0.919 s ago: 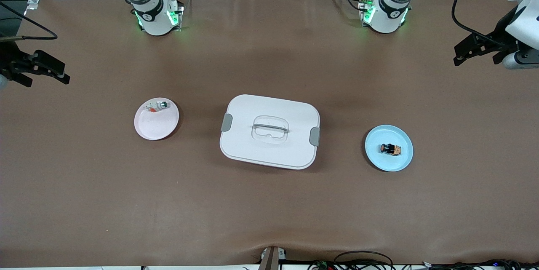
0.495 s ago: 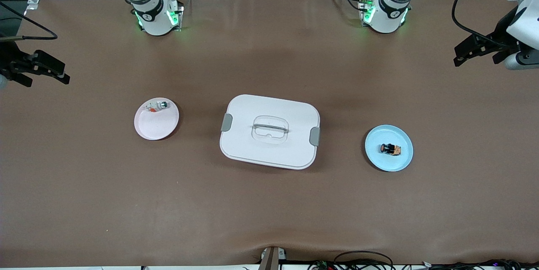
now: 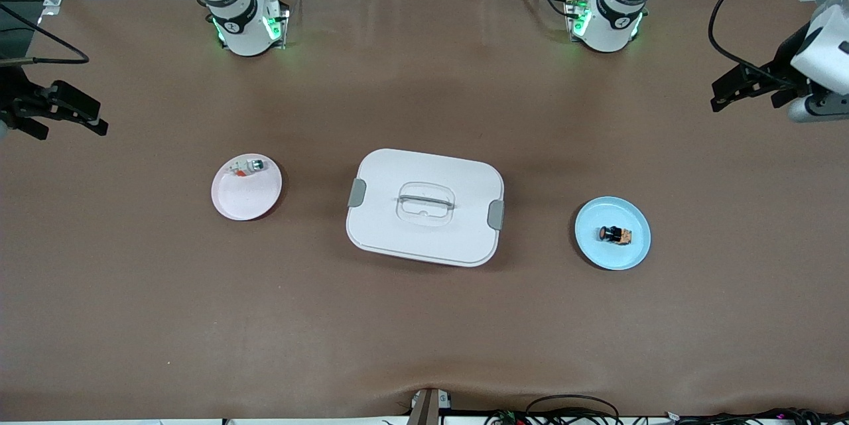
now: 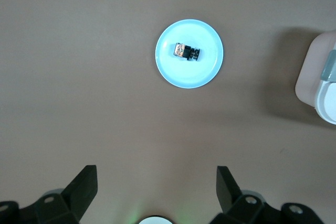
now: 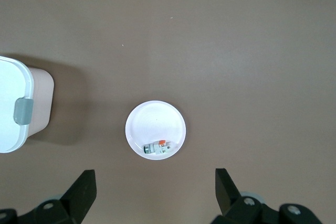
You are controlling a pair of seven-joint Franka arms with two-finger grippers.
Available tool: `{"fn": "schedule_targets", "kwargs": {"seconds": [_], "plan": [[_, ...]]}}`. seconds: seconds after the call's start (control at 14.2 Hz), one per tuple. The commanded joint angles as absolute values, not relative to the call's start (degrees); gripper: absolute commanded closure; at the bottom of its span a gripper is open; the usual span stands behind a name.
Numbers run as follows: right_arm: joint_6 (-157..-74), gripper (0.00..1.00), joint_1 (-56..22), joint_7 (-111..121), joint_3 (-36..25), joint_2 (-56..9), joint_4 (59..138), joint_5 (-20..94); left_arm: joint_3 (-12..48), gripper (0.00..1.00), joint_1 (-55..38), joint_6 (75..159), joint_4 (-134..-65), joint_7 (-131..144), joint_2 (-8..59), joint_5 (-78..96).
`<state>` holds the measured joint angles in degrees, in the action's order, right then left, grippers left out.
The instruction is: Transfer orange switch to right arm and place
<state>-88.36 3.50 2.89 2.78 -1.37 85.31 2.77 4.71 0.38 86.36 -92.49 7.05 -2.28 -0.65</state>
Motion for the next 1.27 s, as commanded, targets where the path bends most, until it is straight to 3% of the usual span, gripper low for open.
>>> {"fn": "schedule_targets", "kwargs": {"seconds": [0.0, 0.71, 1.2], "plan": [[-88.9, 0.00, 4.7, 2.4, 3.5, 0.3, 87.0, 2.7, 5.2, 0.00, 0.1, 87.4, -92.0, 6.8, 0.3, -1.0], [-89.1, 0.00, 4.4, 2.5, 3.5, 0.2, 87.1, 2.8, 5.9, 0.00, -0.1, 111.2, -106.2, 4.0, 6.3, -0.9], [-88.8, 0.00, 4.5, 2.4, 3.5, 0.3, 87.2, 2.8, 6.1, 0.00, -0.3, 125.1, -109.0, 3.1, 15.4, -0.9]]}}
